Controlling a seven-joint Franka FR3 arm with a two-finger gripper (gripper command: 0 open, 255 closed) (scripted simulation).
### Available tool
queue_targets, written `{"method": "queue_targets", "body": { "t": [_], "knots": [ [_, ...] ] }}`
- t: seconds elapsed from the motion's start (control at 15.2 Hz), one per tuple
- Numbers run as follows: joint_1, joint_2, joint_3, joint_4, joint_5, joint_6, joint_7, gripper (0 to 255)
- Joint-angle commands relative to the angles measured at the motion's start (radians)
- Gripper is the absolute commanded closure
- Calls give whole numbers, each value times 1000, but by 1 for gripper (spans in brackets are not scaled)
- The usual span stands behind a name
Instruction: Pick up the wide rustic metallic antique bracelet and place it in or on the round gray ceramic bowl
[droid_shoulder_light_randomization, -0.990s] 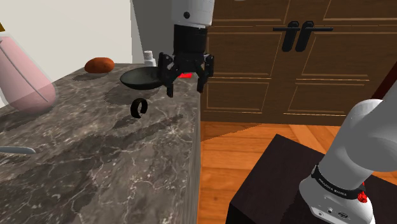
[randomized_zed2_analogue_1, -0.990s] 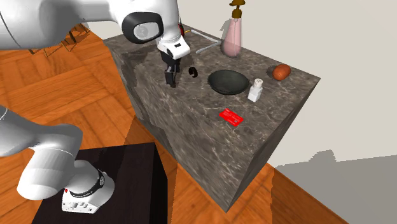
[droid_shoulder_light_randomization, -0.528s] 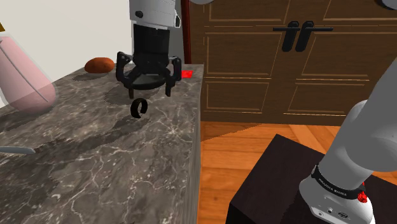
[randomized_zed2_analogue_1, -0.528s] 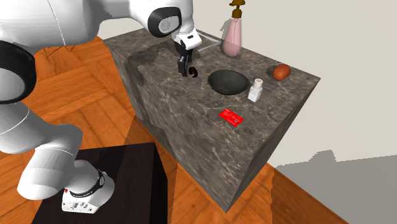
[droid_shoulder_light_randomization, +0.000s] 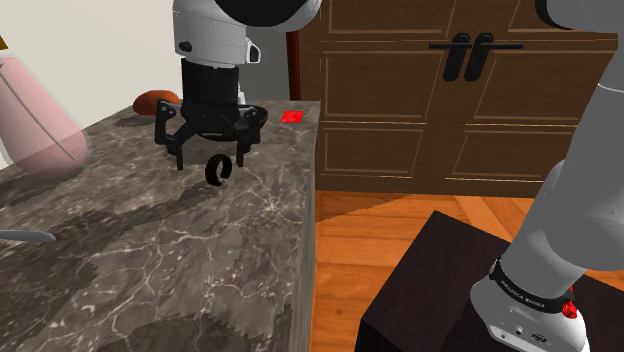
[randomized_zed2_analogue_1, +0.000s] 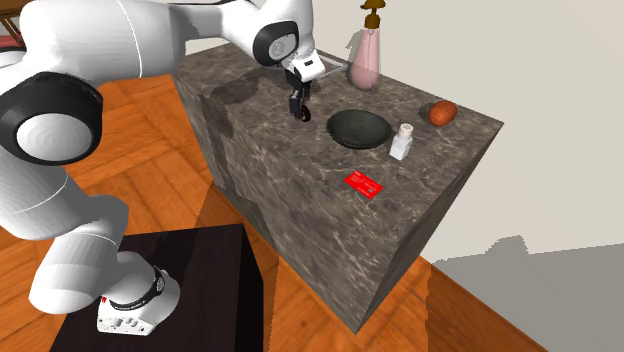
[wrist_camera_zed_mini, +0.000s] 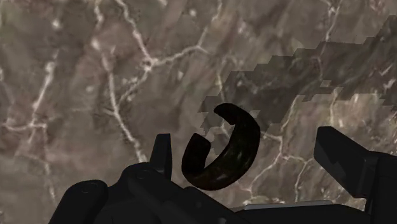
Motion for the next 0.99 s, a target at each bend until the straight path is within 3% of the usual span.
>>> {"method": "queue_targets", "body": {
  "t": [0.0, 0.59, 0.66, 0.92],
  "knots": [
    [3, 8, 1, -18, -5, 25, 3, 0],
    [4, 10, 2, -23, -6, 32, 4, 0],
    [4, 10, 2, -23, -6, 32, 4, 255],
    [4, 10, 2, -23, -6, 32, 4, 255]
  ]
}}
